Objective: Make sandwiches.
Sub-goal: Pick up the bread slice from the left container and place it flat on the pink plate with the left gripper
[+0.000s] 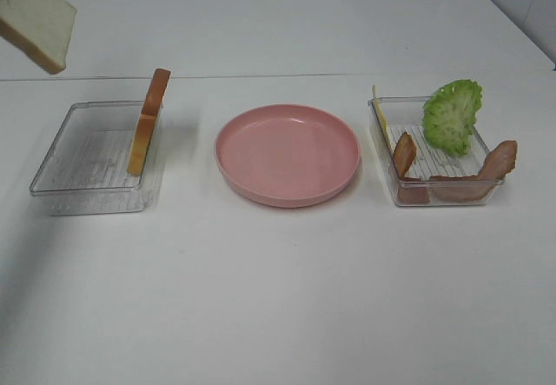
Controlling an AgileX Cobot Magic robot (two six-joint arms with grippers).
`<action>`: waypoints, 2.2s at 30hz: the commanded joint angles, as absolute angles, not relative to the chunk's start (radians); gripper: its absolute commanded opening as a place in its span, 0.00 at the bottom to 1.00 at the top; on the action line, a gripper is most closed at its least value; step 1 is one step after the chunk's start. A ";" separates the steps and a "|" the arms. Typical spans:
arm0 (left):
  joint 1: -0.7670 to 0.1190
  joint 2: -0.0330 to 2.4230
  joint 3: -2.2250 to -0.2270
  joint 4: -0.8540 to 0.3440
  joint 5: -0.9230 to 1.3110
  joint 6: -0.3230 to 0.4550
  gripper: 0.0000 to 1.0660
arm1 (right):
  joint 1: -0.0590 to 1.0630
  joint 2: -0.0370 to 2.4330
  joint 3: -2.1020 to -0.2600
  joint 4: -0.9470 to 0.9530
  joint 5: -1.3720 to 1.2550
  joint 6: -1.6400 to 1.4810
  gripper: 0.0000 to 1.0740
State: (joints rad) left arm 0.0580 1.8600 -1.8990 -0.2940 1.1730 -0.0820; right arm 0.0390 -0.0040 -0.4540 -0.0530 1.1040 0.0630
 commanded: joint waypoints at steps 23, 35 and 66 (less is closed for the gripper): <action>-0.403 2.081 -1.981 -0.496 0.885 -0.221 0.00 | 0.034 -0.006 -0.450 -0.057 1.099 0.057 0.92; -0.415 2.221 -1.981 -0.587 0.834 -0.261 0.00 | 0.034 -0.006 -0.450 -0.057 1.099 0.057 0.92; -0.463 2.366 -1.981 -0.560 0.813 -0.318 0.03 | 0.034 -0.006 -0.450 -0.057 1.099 0.057 0.92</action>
